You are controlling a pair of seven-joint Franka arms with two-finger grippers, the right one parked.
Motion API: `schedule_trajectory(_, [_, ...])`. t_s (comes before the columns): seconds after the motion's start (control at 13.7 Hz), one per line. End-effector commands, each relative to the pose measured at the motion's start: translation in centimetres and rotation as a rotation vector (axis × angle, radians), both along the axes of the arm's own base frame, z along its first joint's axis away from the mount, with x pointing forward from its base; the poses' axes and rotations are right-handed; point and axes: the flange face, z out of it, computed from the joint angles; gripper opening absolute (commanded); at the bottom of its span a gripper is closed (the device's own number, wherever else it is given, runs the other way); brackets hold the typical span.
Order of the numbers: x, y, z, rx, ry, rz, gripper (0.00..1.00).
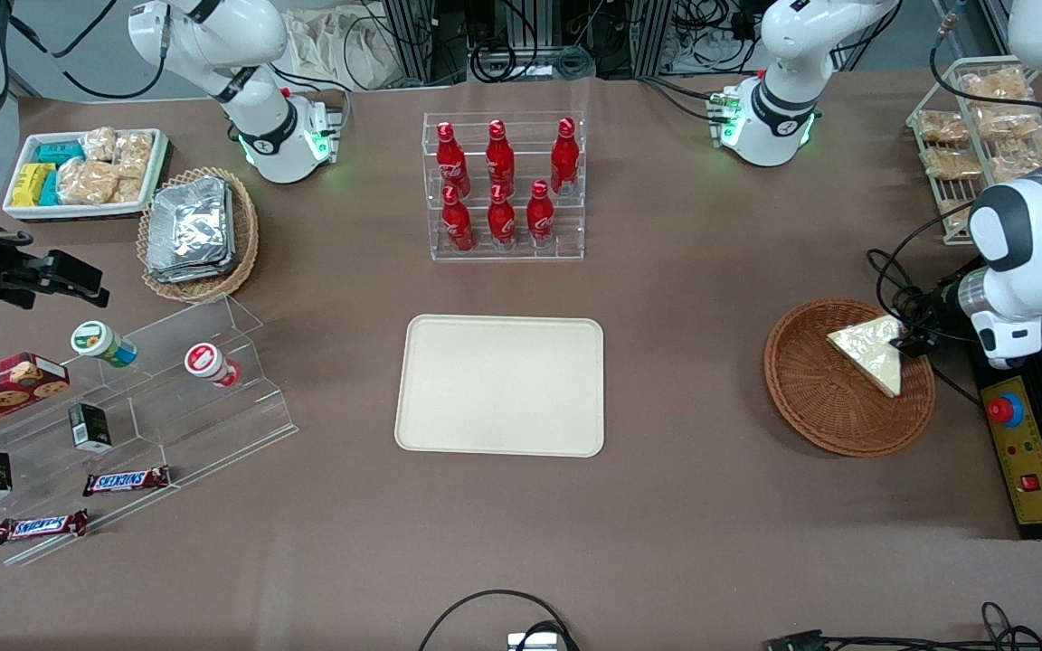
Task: Place sandwich from basket to tray
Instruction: 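Close the left gripper on the sandwich's pointed corner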
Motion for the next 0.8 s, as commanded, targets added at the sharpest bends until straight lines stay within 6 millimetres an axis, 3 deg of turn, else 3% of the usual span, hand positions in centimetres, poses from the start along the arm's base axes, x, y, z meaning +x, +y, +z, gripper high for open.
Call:
schedule_trajectory(0.0, [-0.4,-0.3,-1.1,-0.017,-0.009,-0.002,1.00])
schedule_trajectory(0.51, [-0.9,-0.5,-3.3,-0.035,0.018,-0.004,0.99])
schedule_trajectory(0.59, [-0.7,-0.7,-3.4,-0.035,0.012,-0.008,0.96])
schedule_trajectory(0.73, [-0.3,-1.3,-3.4,-0.036,0.005,-0.018,0.73])
